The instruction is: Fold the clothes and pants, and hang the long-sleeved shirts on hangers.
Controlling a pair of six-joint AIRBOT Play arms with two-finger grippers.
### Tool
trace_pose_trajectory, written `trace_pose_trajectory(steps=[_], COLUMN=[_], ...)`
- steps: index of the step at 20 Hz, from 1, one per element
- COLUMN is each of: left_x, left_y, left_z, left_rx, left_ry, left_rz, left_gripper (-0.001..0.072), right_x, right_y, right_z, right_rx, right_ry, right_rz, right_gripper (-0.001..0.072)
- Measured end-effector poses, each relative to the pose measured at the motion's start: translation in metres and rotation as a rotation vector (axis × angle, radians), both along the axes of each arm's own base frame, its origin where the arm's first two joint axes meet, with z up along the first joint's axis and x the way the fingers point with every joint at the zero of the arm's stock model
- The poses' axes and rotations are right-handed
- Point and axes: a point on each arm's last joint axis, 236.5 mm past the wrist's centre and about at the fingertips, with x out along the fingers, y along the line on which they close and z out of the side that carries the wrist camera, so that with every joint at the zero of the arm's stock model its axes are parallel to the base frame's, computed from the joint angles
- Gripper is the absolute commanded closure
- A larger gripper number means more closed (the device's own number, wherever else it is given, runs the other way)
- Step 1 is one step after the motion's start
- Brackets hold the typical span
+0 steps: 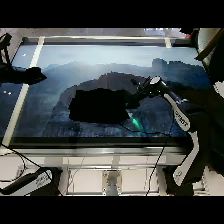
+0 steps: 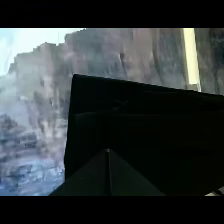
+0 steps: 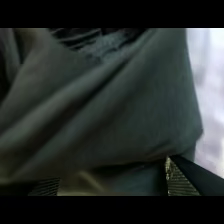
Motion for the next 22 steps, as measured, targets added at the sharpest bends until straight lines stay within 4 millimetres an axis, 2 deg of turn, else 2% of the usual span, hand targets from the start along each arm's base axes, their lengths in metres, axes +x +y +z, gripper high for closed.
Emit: trace_pose_trajectory(steps=[1, 2, 5, 7, 10, 12, 14, 17, 20, 22], left_x=[-0.001, -0.002, -0.004, -0.005, -0.006, -0.006, -0.006, -0.007, -0.008, -0.008], left_y=[-0.001, -0.001, -0.002, -0.002, -0.002, -0.002, -0.002, -0.003, -0.003, -0.003], left_z=[-0.001, -0.001, -0.002, -0.003, -0.003, -0.003, -0.003, -0.004, -0.004, -0.004], left_rx=[-0.001, -0.001, -0.002, -0.002, -0.002, -0.002, -0.002, -0.003, -0.003, -0.003], left_ry=[0.006, 0.010, 0.019, 0.021, 0.025, 0.025, 0.026, 0.032, 0.034, 0.035], left_rz=[-0.004, -0.006, -0.011, -0.012, -0.014, -0.014, -0.014, -0.018, -0.019, -0.020], left_gripper=[0.0700, 0.0700, 0.0700, 0.0700, 0.0700, 0.0700, 0.0700, 0.0700, 0.0700, 0.0700], right_x=[0.002, 0.004, 0.012, 0.018, 0.034, 0.048, 0.052, 0.044, 0.016, -0.017], right_y=[0.006, 0.010, 0.018, 0.017, 0.003, -0.022, -0.061, -0.142, -0.236, -0.301], right_z=[-0.002, -0.004, -0.007, -0.002, 0.029, 0.062, 0.098, 0.154, 0.203, 0.233], right_rx=[0.000, -0.002, -0.007, -0.010, -0.012, -0.047, -0.109, -0.228, -0.334, -0.402], right_ry=[-0.015, -0.029, -0.061, -0.089, -0.172, -0.247, -0.314, -0.381, -0.389, -0.375], right_rz=[-0.003, -0.008, -0.029, -0.042, -0.072, -0.100, -0.123, -0.209, -0.378, -0.529], right_gripper=[0.0561, 0.0682, 0.0692, 0.0692, 0.0693, 0.0694, 0.0695, 0.0696, 0.0697, 0.0697])
